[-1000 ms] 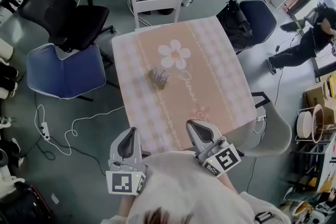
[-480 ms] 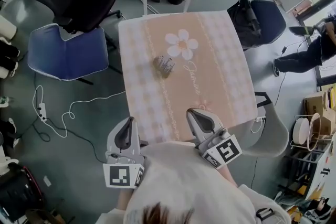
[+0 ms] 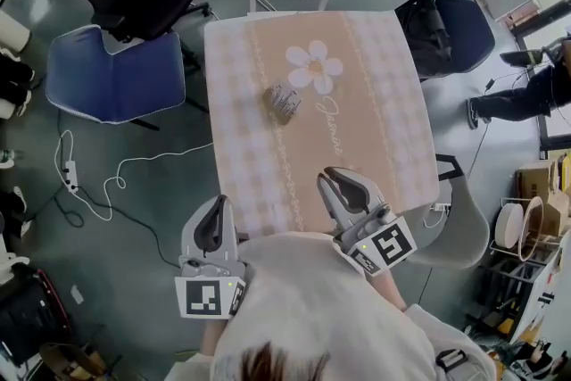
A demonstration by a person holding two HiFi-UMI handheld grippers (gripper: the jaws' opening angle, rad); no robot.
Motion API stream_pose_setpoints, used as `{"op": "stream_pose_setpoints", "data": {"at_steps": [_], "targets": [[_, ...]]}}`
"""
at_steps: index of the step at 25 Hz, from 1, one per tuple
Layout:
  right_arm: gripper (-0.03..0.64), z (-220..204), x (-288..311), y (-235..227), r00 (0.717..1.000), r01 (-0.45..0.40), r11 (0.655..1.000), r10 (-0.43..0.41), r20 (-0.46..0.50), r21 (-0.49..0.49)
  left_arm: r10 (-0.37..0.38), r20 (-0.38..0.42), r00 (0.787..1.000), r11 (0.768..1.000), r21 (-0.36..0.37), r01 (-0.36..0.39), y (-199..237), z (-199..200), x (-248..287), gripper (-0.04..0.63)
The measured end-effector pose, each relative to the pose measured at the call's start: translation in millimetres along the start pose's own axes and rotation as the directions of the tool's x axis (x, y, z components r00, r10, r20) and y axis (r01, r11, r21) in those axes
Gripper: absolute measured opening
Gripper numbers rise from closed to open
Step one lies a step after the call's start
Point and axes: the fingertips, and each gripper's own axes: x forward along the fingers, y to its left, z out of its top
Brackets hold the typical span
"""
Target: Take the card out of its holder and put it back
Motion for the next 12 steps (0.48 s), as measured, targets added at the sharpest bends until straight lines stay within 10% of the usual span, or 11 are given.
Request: {"op": "stream_pose_setpoints", "data": {"at_steps": [12], "targets": [[0.153, 21.4, 63.8, -68.4, 1.0, -0.007, 0.994, 0.006, -0.005, -0.106, 0.058, -0.013, 0.998, 0.998, -0.021, -0.059, 9.5, -2.5, 6.1, 0.0]]}}
